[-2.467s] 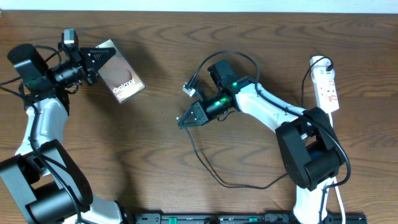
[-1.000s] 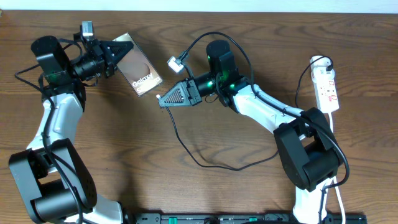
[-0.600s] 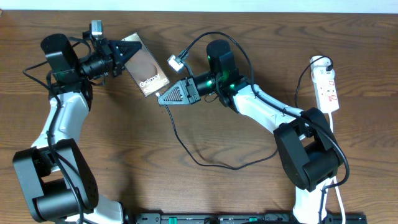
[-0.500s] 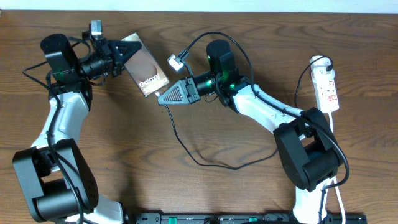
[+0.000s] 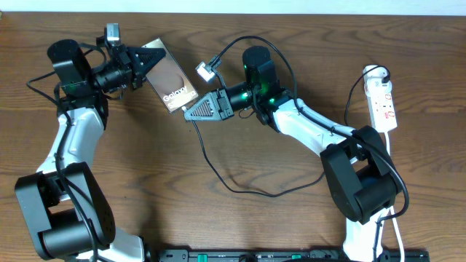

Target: Plug charger to phone and switch on socket

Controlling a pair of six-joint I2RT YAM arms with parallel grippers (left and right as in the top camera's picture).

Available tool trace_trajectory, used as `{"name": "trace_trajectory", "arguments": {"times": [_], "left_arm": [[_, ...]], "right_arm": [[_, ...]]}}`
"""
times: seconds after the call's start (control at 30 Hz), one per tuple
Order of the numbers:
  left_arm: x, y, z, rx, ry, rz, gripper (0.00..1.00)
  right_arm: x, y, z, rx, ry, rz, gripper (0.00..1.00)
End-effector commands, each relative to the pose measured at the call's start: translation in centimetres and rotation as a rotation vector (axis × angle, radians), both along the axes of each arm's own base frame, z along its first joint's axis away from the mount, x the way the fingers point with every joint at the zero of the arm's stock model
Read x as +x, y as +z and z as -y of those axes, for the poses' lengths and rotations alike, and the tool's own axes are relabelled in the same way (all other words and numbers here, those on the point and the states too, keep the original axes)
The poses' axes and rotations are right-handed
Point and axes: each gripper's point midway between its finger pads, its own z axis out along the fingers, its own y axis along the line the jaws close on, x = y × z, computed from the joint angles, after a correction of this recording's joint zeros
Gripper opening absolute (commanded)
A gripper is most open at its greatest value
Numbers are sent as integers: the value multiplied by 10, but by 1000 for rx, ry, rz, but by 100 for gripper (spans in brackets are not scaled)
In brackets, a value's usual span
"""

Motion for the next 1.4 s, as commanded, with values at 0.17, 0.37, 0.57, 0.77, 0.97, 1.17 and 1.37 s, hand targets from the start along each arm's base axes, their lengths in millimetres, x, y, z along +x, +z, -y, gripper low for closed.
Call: {"name": "trace_trajectory", "arguments": {"times": [0.17, 0.37, 0.57, 0.77, 0.97, 1.17, 1.37], "left_arm": [[5, 9, -26, -1, 66, 30, 8], [6, 9, -40, -30, 100, -13, 7], [6, 9, -40, -30, 100, -13, 7], [6, 9, -40, -31, 101, -14, 7], [6, 12, -41, -67, 105, -54, 7], [8, 29, -41, -109, 109, -42, 7], [5, 37, -39, -123, 82, -28, 7]], "right_arm": [[-6, 1, -1, 3, 34, -17, 1], [-5, 3, -2, 6, 33, -21, 1], [-1, 17, -6, 13, 10, -55, 1], [-4, 47, -11, 72, 5, -61, 1], [-5, 52, -15, 88, -3, -57, 1], [-1, 52, -16, 71, -27, -112, 1], [0, 53, -17, 54, -38, -167, 1]]}}
